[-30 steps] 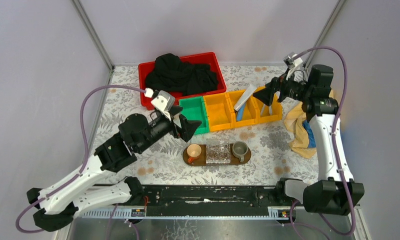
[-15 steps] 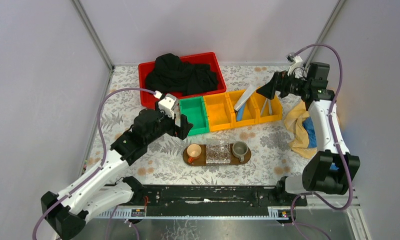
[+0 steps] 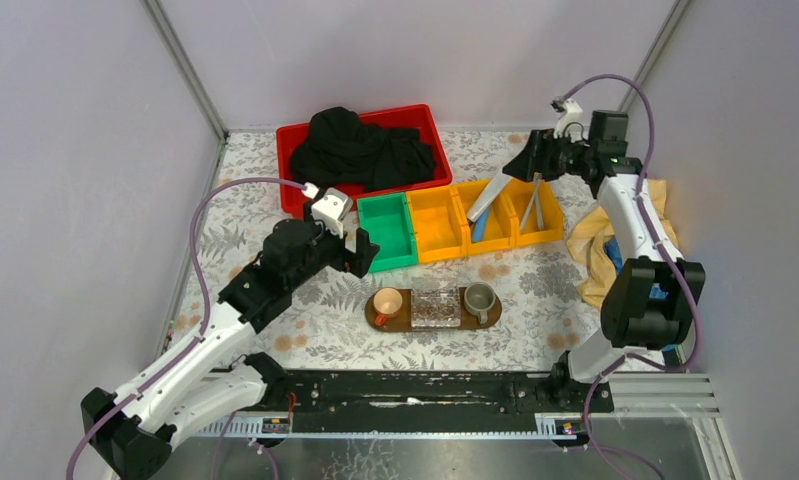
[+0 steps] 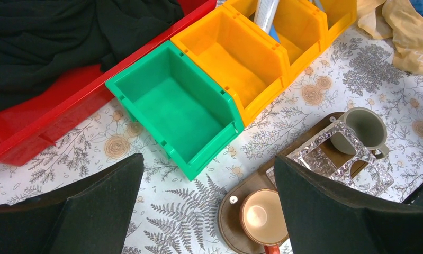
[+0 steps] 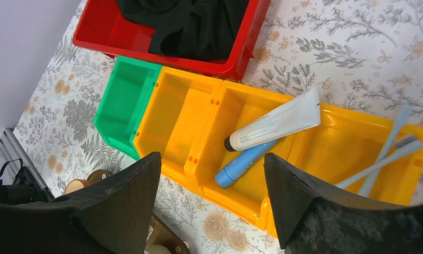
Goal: Prepare toiletry sets of a toothbrush and toothpaste on the tray
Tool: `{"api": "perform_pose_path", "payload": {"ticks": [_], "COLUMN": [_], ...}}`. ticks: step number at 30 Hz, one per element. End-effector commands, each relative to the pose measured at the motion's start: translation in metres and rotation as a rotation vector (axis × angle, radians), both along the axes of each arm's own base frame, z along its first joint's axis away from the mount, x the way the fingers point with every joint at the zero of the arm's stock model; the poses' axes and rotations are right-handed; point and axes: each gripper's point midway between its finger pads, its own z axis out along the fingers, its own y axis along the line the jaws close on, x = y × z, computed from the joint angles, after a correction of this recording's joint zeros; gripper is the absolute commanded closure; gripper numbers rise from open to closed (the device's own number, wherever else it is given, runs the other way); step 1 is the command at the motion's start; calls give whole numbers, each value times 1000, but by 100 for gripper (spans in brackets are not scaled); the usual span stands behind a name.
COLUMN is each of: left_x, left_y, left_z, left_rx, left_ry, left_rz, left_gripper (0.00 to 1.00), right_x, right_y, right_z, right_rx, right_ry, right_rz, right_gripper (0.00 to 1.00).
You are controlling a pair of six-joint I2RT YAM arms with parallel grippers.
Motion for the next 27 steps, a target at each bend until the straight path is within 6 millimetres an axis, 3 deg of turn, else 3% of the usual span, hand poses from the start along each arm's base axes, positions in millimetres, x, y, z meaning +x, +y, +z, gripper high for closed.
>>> {"api": "perform_pose_path", "payload": {"ticks": [1,7,10,17,27], "left_x": [8,10,11,11,12], "left_y": [1,3,3,5,4], "left_z": [13,9,7,6,3], "left_rx": [-20,-7,-1,5,11], "left_ry": [-67,-61,-57,-59,-51], "left_rz": [9,15,17,25,19], "left_gripper": [0,0,0,0,0], "right_x": [16,39,47,59,72], "right_y": [11,-8,-7,-3,0], "right_z": [-7,-41,-58,-79,-102], "right_rx": [-86,-125,-110,-69,-9], "right_ry": [6,97,157,243,312], "right_rz": [-61,-257,-268,-266,-248], "right_gripper": [26,32,32,36,49]}}
